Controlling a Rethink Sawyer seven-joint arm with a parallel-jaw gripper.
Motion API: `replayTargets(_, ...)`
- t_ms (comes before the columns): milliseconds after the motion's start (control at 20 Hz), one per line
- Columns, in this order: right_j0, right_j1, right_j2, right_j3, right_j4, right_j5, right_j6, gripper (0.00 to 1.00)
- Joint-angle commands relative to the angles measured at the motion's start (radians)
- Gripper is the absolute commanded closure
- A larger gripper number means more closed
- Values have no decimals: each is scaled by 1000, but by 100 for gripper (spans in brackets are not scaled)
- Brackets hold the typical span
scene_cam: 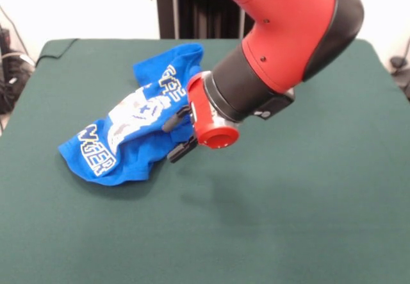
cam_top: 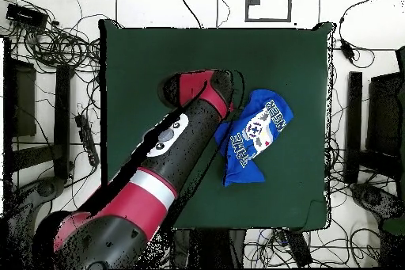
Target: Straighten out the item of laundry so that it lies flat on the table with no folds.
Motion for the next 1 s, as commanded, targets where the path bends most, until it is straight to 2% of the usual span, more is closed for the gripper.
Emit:
replayTargets(50,-14,-38,73,-59,-16,185,-26,0)
replayTargets(550,57,-53,96,-65,32,378,96,0)
replayTargets(1000,94,-85,157,13,44,361,112,0)
